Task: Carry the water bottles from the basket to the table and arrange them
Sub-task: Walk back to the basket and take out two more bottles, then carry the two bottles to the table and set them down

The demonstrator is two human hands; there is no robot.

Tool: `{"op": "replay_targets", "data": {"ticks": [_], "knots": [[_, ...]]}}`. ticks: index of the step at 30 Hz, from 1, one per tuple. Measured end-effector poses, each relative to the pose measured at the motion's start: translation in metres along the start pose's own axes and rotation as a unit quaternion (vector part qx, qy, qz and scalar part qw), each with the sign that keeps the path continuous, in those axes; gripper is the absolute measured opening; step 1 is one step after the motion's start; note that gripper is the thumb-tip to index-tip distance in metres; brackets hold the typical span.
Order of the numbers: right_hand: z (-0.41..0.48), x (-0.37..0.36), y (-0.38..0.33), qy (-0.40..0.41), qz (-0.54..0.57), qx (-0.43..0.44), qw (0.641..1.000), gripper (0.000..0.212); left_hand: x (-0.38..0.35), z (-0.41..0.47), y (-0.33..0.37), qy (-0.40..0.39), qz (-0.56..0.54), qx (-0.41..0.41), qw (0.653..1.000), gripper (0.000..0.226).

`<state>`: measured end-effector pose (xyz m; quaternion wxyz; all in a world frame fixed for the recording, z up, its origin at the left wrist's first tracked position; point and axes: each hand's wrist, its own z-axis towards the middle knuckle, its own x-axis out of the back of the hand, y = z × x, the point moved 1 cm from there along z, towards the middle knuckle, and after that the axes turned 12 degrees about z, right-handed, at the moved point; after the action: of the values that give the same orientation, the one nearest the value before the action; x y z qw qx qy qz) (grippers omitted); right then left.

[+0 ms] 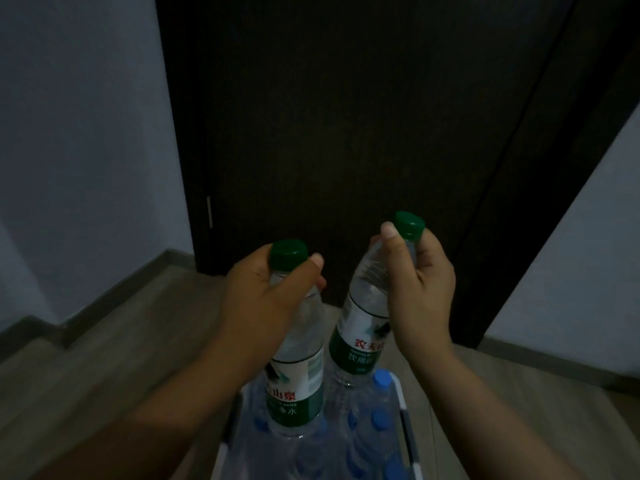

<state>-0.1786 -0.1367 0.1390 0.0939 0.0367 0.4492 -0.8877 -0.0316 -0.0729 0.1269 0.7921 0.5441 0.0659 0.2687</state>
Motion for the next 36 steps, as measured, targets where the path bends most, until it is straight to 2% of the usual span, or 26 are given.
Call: {"op": "replay_targets", "data": {"ticks": [4, 8, 19, 24, 27, 31, 36], "knots": [[0.07, -0.013, -0.055, -0.023, -0.008, -0.002, 1.0, 0.024, 0.009, 0.06, 0.071, -0.008, -0.004, 0.008, 1.0, 0.026], [0.161, -0.036, -0.149, -0.048, -0.008, -0.025, 0.999, 0.029, 0.039, 0.128, 0.177, -0.006, 0.021, 0.007, 1.0, 0.023], [0.388, -0.117, -0.515, -0.075, 0.007, 0.035, 0.997, 0.035, 0.162, 0.278, 0.568, -0.017, 0.057, -0.081, 0.995, 0.03], [0.465, -0.157, -0.684, -0.095, 0.035, 0.08, 0.992, 0.037, 0.229, 0.313, 0.733, -0.006, 0.059, -0.13, 0.99, 0.031], [0.49, -0.18, -0.768, -0.13, 0.06, 0.067, 0.987, 0.034, 0.27, 0.323, 0.816, -0.004, 0.043, -0.131, 0.991, 0.03], [0.495, -0.204, -0.841, -0.166, 0.116, 0.041, 0.978, 0.04, 0.309, 0.321, 0.892, -0.016, 0.024, -0.12, 0.992, 0.024], [0.483, -0.219, -0.88, -0.202, 0.138, 0.069, 0.967, 0.039, 0.334, 0.302, 0.937, -0.001, 0.041, -0.115, 0.992, 0.025]]}}
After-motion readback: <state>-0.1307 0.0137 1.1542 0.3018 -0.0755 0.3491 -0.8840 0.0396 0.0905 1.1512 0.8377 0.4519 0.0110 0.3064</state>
